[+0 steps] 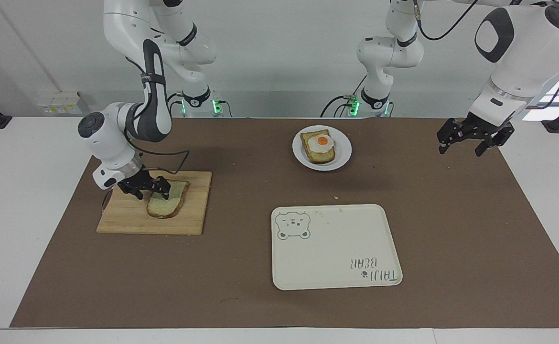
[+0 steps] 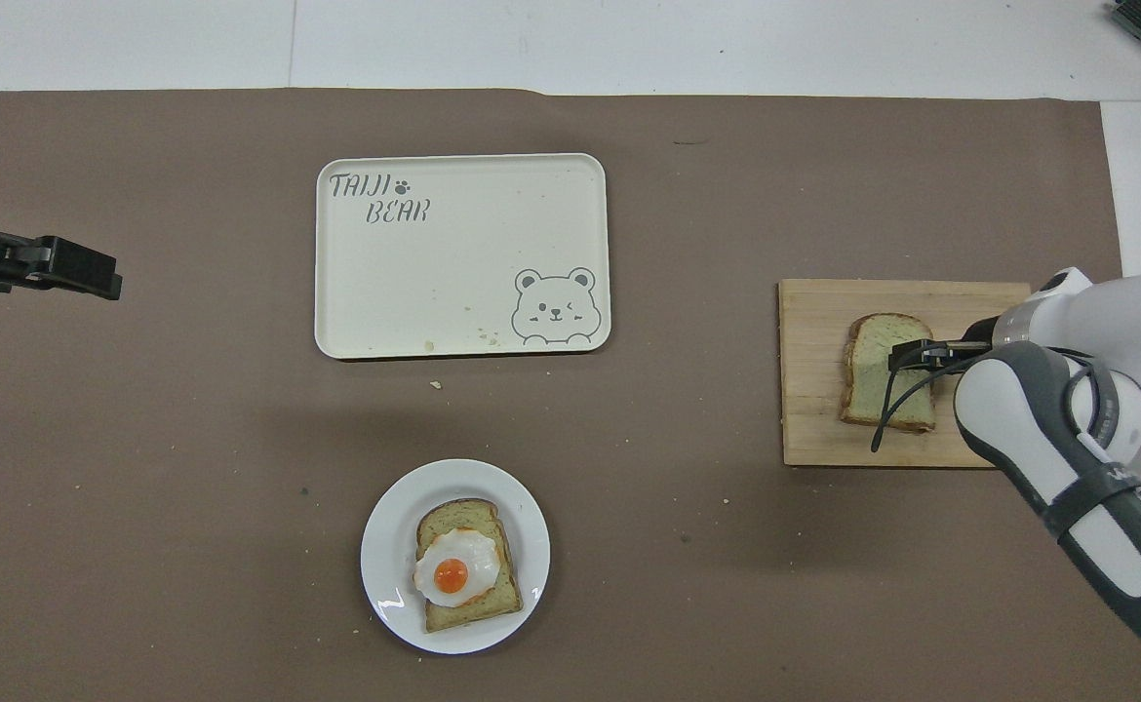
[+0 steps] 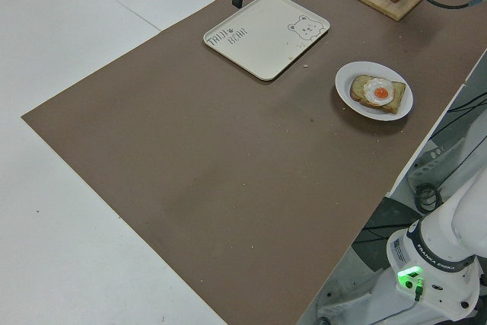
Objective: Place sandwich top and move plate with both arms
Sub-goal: 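Reach the right gripper to the bread slice on the wooden board, then grasp the bread slice edge with the right gripper and lift it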
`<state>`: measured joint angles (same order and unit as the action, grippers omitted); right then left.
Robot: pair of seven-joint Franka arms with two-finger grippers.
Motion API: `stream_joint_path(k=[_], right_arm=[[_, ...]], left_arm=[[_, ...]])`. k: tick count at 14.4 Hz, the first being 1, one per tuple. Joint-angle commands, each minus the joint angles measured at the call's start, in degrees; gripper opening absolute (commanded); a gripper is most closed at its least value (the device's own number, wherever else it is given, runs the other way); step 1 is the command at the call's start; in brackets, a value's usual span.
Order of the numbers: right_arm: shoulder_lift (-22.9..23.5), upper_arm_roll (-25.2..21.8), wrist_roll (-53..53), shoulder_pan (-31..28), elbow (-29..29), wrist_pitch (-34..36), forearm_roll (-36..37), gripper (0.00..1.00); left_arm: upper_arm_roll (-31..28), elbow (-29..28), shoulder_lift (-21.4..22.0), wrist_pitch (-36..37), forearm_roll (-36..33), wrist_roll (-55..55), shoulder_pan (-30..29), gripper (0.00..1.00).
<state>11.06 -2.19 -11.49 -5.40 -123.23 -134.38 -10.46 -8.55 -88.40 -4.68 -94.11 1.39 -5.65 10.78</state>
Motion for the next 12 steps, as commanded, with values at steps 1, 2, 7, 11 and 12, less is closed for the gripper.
stream_joint_path(k=[1,2,7,11,12], right_arm=[[-0.51,0.52,-2.66,-0.84,-0.69,-0.88,-1.93,0.34],[-0.51,0.44,-2.75,-0.84,-0.69,-0.88,-2.02,0.25],[-0.33,0.44,-2.84,-0.93,-0.96,-0.97,-5.61,0.00],[-0.33,0.44,-2.75,-0.93,-0.61,-0.36,-5.97,0.00],[-0.77,0.44,-2.58,-0.84,-0.08,0.17,-5.97,0.00]], left_arm=[[0.11,0.16,0.20,0.77,-0.95,-0.50,-0.23,1.00],[0.03,0.16,0.20,0.86,-0.95,-0.50,-0.23,1.00],[0.11,0.16,0.20,0.77,-0.95,-0.50,-0.15,1.00],[0.02,0.16,0.20,0.77,-0.95,-0.50,-0.23,1.00],[0.02,0.16,0.20,0.77,-0.95,-0.50,-0.23,1.00]])
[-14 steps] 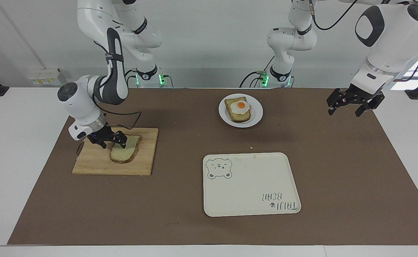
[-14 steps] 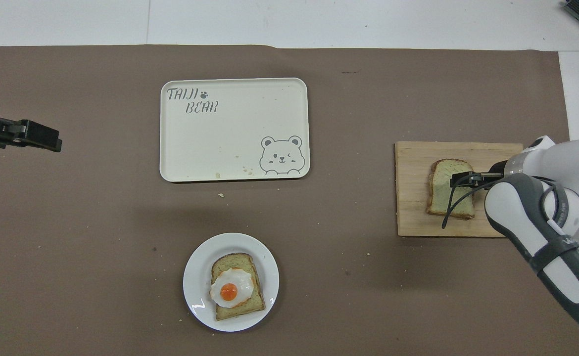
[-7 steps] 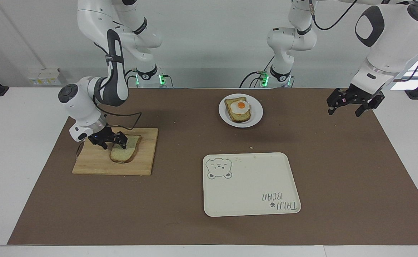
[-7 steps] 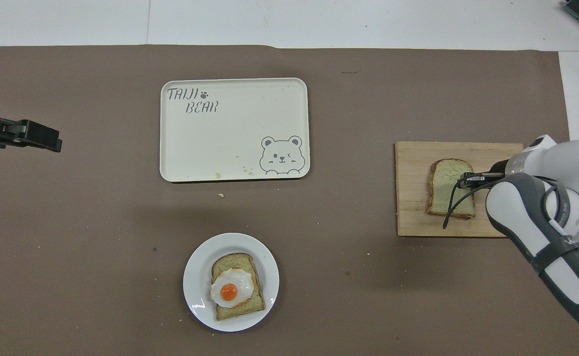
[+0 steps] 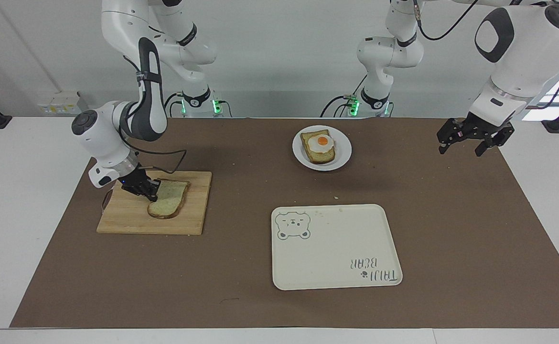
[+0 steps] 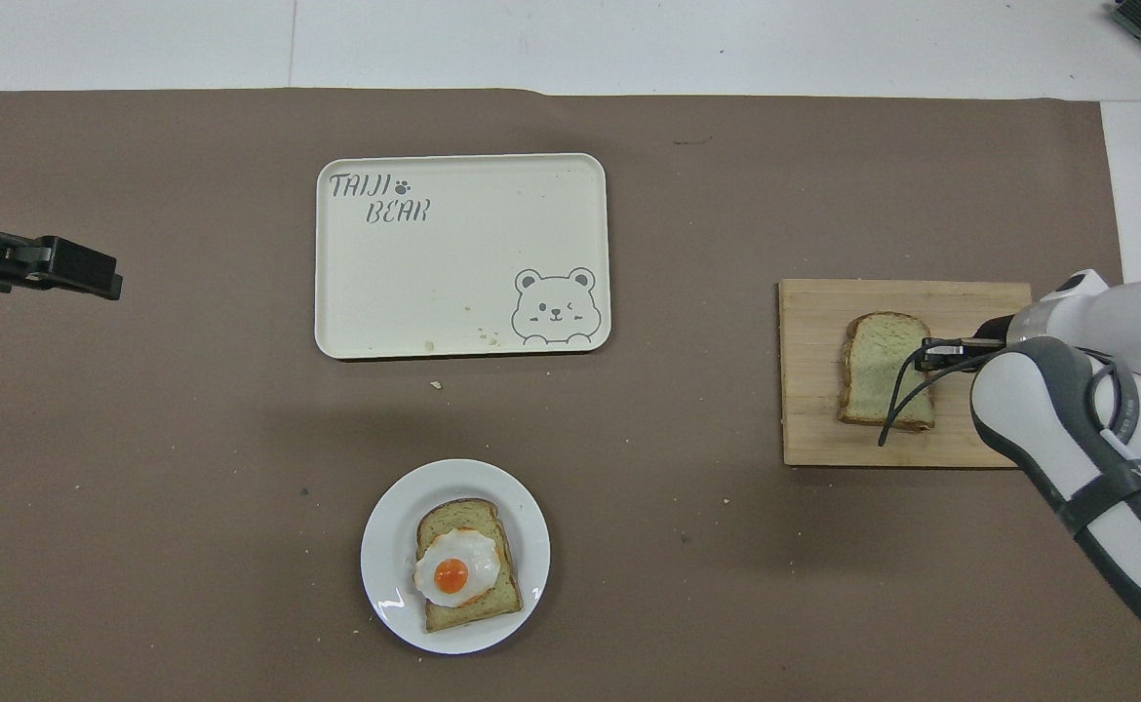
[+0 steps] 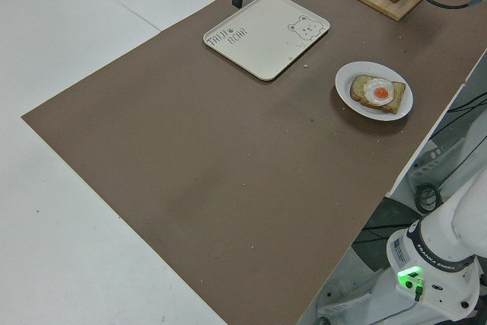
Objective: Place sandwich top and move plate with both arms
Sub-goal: 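Grasp the bread slice edge with the right gripper and lift it, then carry the bread slice over the plate and lay it on the egg toast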
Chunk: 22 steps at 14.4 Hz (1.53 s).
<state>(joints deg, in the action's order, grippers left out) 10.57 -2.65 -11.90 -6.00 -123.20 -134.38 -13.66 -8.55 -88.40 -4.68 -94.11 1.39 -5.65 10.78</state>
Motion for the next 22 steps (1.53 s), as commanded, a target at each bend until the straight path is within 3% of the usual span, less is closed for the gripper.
stream_joint_path(k=[1,4,11,19,22], right_arm=[[-0.72,0.90,-2.08,0.28,0.41,0.25,-2.78,0.00],[-2.13,1.16,-1.38,0.64,3.13,4.71,-2.69,0.00],[-4.51,1.86,2.66,3.62,15.26,26.16,-1.81,0.00],[-5.65,2.21,10.22,16.01,15.19,28.47,-11.03,0.00],[-5.48,2.21,16.97,23.38,15.01,27.24,-14.36,0.00]], left_arm=[[0.02,0.16,0.20,0.86,-0.95,-0.50,-0.23,1.00],[0.11,0.16,0.20,0.77,-0.95,-0.50,-0.23,1.00],[0.11,0.16,0.20,0.77,-0.95,-0.50,-0.15,1.00],[0.02,0.16,0.20,0.77,-0.95,-0.50,-0.15,1.00],[0.02,0.16,0.20,0.77,-0.95,-0.50,-0.23,1.00]])
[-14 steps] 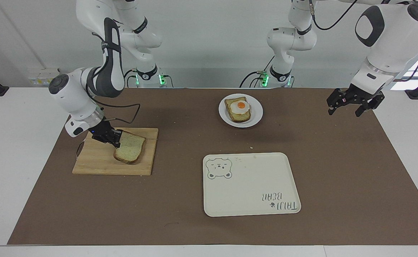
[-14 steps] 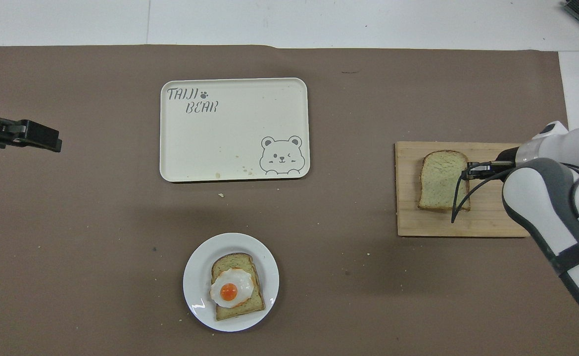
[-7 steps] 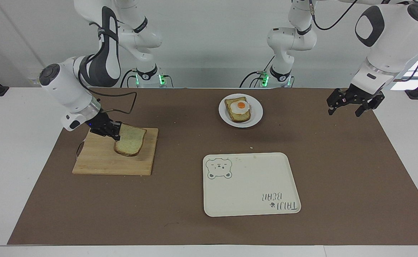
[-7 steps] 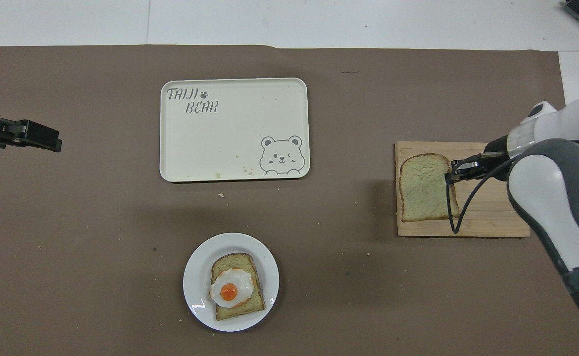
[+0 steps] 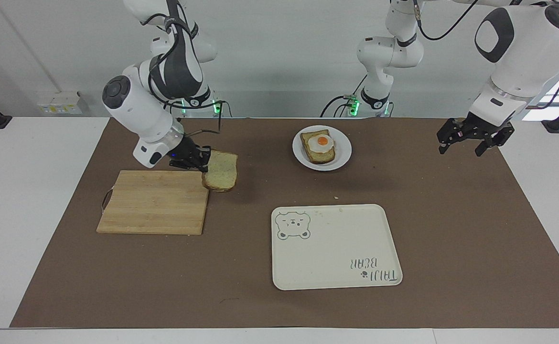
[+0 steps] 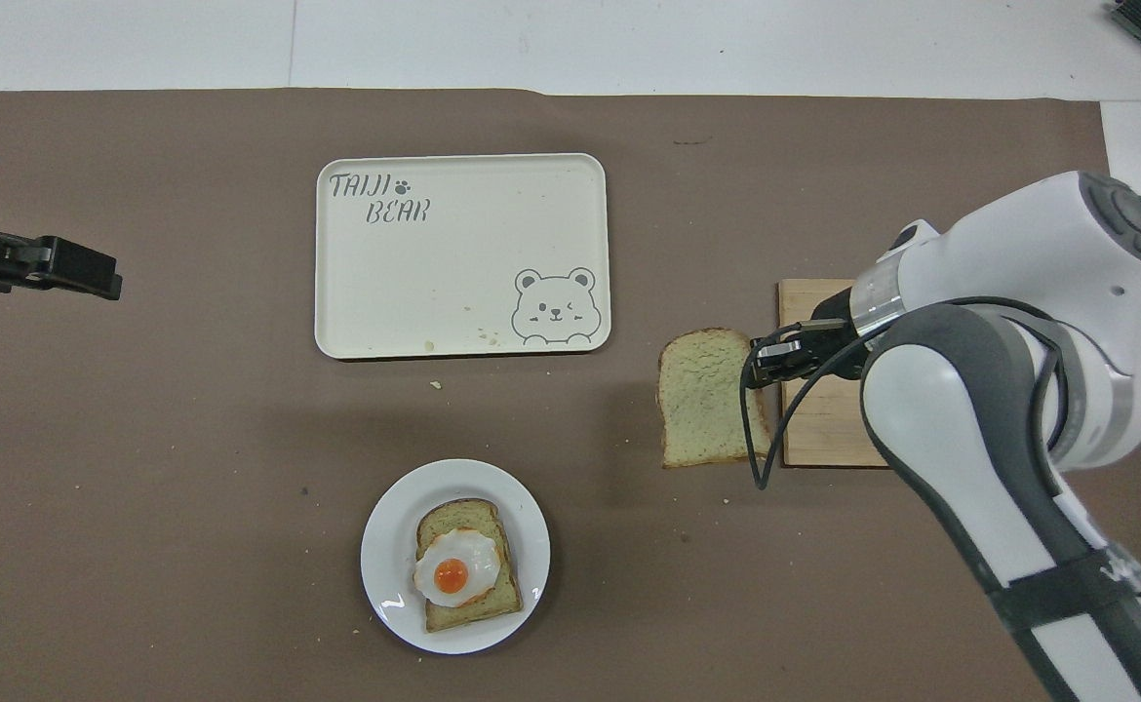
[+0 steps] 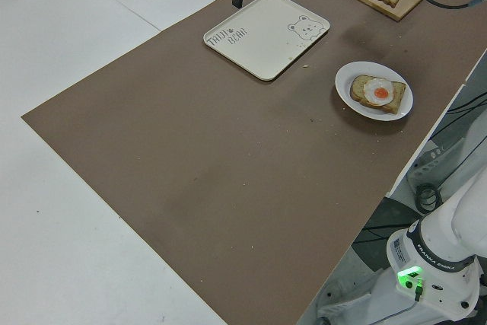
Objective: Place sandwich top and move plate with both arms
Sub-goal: 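Carry the bread slice over the plate and lay it on the egg toast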
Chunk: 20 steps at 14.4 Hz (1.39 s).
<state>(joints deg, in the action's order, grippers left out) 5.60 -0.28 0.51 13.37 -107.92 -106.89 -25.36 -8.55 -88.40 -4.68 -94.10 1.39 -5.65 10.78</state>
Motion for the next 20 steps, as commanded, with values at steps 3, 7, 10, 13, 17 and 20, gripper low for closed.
stream_joint_path(k=[3,7,10,13,17,20], right_arm=[[0.82,-0.07,11.77,12.00,-1.32,-7.86,-4.52,0.00],[2.75,-0.07,13.73,18.43,-1.94,-12.37,-8.91,0.00],[2.76,-0.07,13.81,23.53,-4.57,-16.32,-9.62,0.00],[4.42,-0.07,14.69,27.66,-5.81,-18.87,-9.71,0.00],[5.74,-0.07,16.28,30.13,-8.17,-23.62,-9.62,0.00],[6.09,-0.16,16.27,31.09,-9.50,-23.80,-9.62,0.00]], left_arm=[[0.11,0.16,0.20,0.77,-0.95,-0.50,-0.23,1.00],[0.11,0.16,0.20,0.77,-0.95,-0.50,-0.15,1.00],[0.03,0.16,0.20,0.77,-0.95,-0.50,-0.23,1.00],[0.03,0.16,0.20,0.77,-0.95,-0.50,-0.23,1.00],[0.03,0.16,0.20,0.85,-0.95,-0.50,-0.23,1.00],[0.11,0.16,0.20,0.77,-0.95,-0.50,-0.23,1.00]])
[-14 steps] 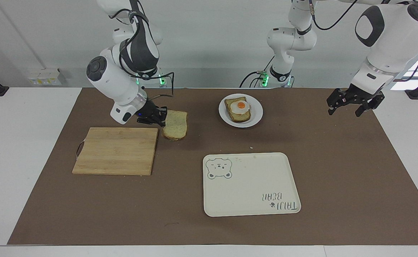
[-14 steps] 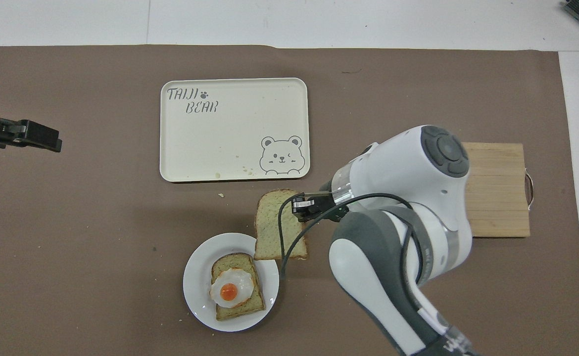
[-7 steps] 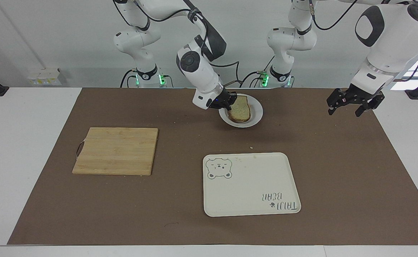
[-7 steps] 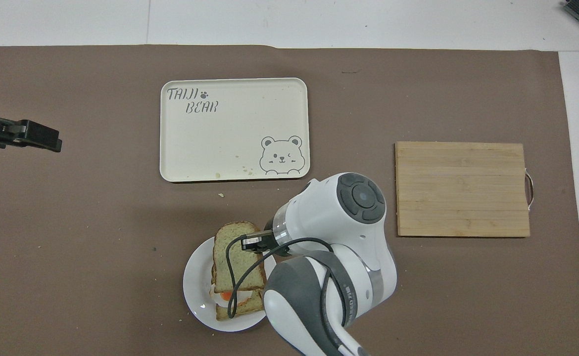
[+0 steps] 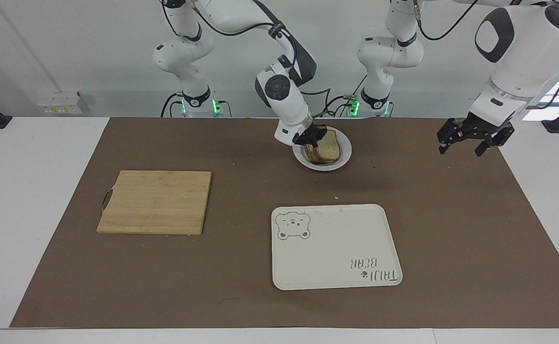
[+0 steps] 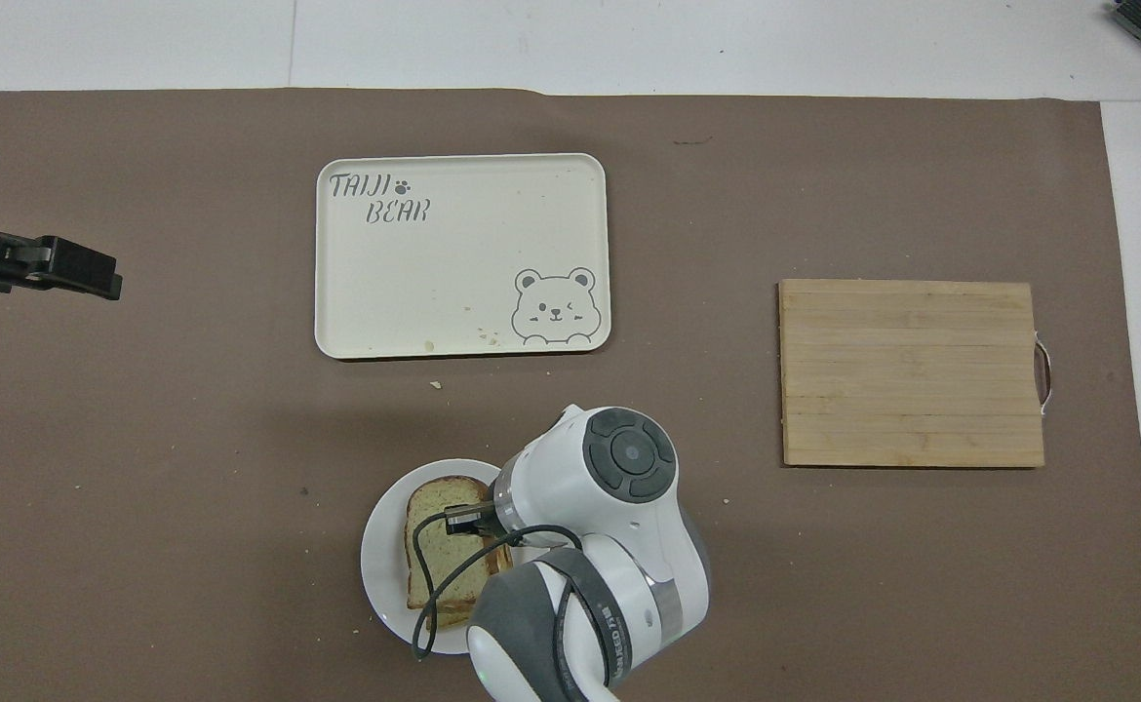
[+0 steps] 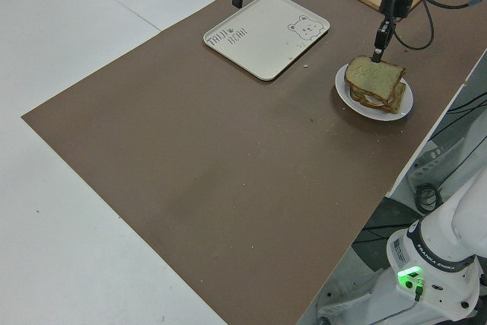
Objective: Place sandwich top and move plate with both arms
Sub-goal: 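Carry the bread slice over the plate and lay it on the egg toast, then open the right gripper and withdraw it while the left gripper reaches forward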
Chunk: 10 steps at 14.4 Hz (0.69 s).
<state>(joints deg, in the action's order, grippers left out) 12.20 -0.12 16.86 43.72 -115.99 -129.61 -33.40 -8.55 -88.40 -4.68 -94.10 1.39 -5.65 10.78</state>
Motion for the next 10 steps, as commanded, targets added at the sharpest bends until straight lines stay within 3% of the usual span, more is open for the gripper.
stream_joint_path(k=[1,2,3,4,5,8,10], right_arm=[[-0.59,-0.32,0.19,0.67,-1.95,-1.09,-1.58,0.00],[-0.68,-0.32,0.89,0.67,-2.05,-1.09,-1.58,0.00],[-0.60,-0.32,1.16,0.41,-2.05,-1.00,-1.58,0.19],[-0.51,-0.32,0.55,-0.12,-1.96,-0.83,-1.58,0.72],[-0.33,-0.40,0.37,-0.30,-1.79,-0.74,-1.32,1.00],[0.98,-0.93,0.46,-3.62,0.32,-1.09,1.04,1.00],[1.08,-0.84,0.02,-7.92,2.08,-1.00,10.66,1.00]], left_arm=[[0.11,0.16,0.20,0.76,-0.95,-0.50,-0.23,1.00],[0.03,0.16,0.20,0.76,-0.95,-0.50,-0.23,1.00],[0.03,0.16,0.20,0.76,-0.95,-0.50,-0.23,1.00],[0.03,0.16,0.20,0.85,-0.95,-0.50,-0.15,1.00],[0.03,0.16,0.20,0.76,-0.95,-0.50,-0.23,1.00],[0.11,0.16,0.20,0.85,-0.95,-0.59,-0.15,1.00],[0.20,-0.01,0.28,0.85,-0.86,-0.59,-0.15,1.00]])
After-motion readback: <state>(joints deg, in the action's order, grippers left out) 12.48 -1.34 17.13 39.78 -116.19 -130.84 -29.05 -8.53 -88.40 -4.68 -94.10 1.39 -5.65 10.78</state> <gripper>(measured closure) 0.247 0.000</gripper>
